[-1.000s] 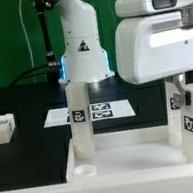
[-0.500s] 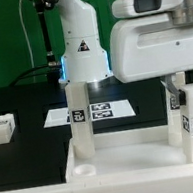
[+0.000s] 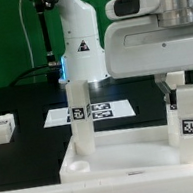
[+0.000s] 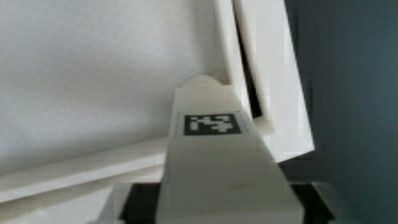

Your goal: Assemble desk

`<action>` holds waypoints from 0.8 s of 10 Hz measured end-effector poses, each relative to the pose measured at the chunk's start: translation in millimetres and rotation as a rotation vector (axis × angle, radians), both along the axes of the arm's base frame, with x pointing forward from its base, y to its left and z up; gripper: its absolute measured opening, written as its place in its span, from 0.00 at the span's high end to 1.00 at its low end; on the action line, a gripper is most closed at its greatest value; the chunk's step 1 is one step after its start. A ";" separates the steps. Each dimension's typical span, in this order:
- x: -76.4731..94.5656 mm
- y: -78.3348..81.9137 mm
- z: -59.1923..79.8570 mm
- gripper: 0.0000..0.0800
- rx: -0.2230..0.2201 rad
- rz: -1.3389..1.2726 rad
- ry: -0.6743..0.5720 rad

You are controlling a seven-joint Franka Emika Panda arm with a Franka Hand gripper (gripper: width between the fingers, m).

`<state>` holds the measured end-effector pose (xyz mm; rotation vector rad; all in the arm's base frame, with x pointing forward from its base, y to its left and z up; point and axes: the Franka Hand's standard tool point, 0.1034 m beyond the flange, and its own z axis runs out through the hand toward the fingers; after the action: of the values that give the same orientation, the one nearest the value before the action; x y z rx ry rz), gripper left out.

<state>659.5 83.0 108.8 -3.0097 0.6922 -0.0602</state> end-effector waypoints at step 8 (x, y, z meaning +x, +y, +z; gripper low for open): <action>-4.4 -10.5 9.8 0.21 -0.001 -0.068 0.005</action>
Offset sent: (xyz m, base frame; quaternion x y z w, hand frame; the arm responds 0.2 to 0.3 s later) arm 0.0000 0.0000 0.0000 0.0000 0.0000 0.0000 1.0000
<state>655.1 72.4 118.6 -2.9881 0.7957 -0.0560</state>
